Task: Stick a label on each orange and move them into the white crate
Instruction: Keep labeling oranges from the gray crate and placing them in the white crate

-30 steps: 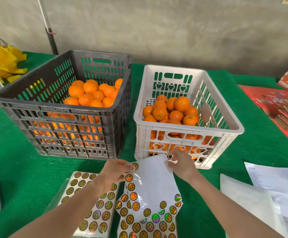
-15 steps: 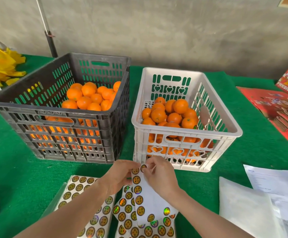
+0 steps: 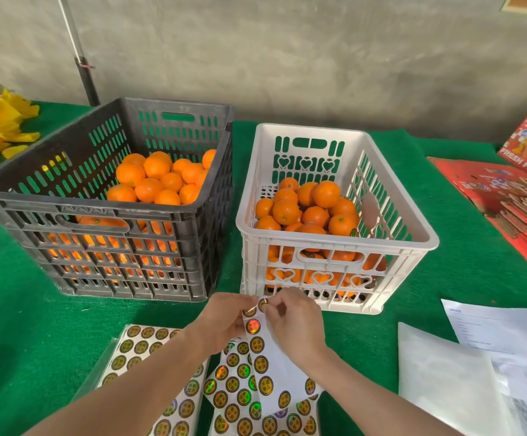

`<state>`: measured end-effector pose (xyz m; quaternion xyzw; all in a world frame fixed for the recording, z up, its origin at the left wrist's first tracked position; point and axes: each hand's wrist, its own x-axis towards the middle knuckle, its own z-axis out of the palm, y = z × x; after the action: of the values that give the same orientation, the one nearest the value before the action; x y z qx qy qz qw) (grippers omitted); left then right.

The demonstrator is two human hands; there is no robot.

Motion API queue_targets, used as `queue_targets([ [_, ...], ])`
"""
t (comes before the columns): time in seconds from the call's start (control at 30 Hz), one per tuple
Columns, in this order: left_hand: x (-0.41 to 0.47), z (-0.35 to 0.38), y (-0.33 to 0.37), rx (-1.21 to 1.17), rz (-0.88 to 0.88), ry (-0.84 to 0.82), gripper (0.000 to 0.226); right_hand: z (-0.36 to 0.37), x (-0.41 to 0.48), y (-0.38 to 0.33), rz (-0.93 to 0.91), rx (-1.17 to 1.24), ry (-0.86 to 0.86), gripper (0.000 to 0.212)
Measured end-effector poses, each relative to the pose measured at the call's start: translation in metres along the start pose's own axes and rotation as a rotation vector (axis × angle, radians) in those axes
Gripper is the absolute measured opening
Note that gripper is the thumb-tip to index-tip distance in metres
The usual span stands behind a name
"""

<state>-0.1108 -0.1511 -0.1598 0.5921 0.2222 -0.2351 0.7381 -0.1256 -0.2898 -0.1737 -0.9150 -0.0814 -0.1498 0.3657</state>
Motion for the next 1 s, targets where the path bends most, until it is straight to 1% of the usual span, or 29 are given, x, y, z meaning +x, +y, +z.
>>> queue_targets([
  [0.13,0.0,-0.001,0.002,0.033,-0.009,-0.025,0.016,-0.003,-0.005,-0.002,-0.097,0.065,-0.008,0.013],
  [0.23,-0.001,-0.007,0.002,0.16,-0.008,-0.126,0.016,-0.017,-0.001,-0.012,-0.116,0.168,0.013,0.012],
  [0.3,-0.004,-0.009,0.0,0.347,0.018,-0.195,0.02,-0.03,0.008,-0.027,-0.138,0.244,0.038,0.011],
  [0.37,-0.004,-0.007,-0.005,0.651,0.089,-0.189,0.034,-0.043,0.021,-0.049,-0.197,0.32,0.059,0.006],
  [0.4,-0.005,-0.004,-0.007,0.764,0.13,-0.161,0.032,-0.049,0.029,-0.061,-0.228,0.359,0.065,0.005],
  [0.43,-0.005,-0.002,-0.009,0.832,0.172,-0.156,0.018,-0.054,0.038,-0.075,-0.256,0.394,0.069,0.005],
  [0.47,-0.006,-0.001,-0.01,0.9,0.214,-0.146,0.015,-0.058,0.047,-0.087,-0.283,0.428,0.068,0.007],
  [0.5,-0.003,-0.003,-0.009,0.976,0.282,-0.107,0.036,-0.06,0.057,-0.098,-0.3,0.459,0.062,0.008],
  [0.53,-0.008,-0.006,-0.004,1.011,0.366,-0.033,0.046,-0.061,0.068,-0.108,-0.315,0.495,0.05,0.006],
  [0.57,-0.015,-0.013,0.005,0.994,0.482,0.035,0.044,-0.06,0.08,-0.117,-0.329,0.516,0.044,0.005],
  [0.63,-0.038,-0.031,0.032,0.873,0.767,0.09,0.024,-0.05,0.106,-0.133,-0.362,0.52,0.042,0.006],
  [0.67,-0.05,-0.043,0.047,0.816,0.891,0.12,0.017,-0.041,0.12,-0.139,-0.369,0.506,0.025,0.003],
  [0.7,-0.061,-0.057,0.063,0.766,0.99,0.172,0.015,-0.031,0.133,-0.146,-0.371,0.472,0.001,0.01],
  [0.77,-0.079,-0.086,0.097,0.66,1.123,0.324,0.007,-0.006,0.16,-0.157,-0.393,0.362,-0.045,0.024],
  [0.83,-0.078,-0.117,0.132,0.6,1.173,0.483,0.02,0.021,0.185,-0.168,-0.411,0.195,-0.086,0.036],
  [0.9,-0.065,-0.146,0.171,0.62,1.143,0.594,0.026,0.043,0.204,-0.177,-0.404,0.051,-0.132,0.046],
  [0.97,-0.036,-0.175,0.208,0.712,1.03,0.669,0.026,0.058,0.215,-0.179,-0.374,-0.034,-0.195,0.058],
  [1.0,-0.018,-0.188,0.227,0.809,0.961,0.695,0.027,0.063,0.219,-0.177,-0.349,-0.056,-0.232,0.064],
])
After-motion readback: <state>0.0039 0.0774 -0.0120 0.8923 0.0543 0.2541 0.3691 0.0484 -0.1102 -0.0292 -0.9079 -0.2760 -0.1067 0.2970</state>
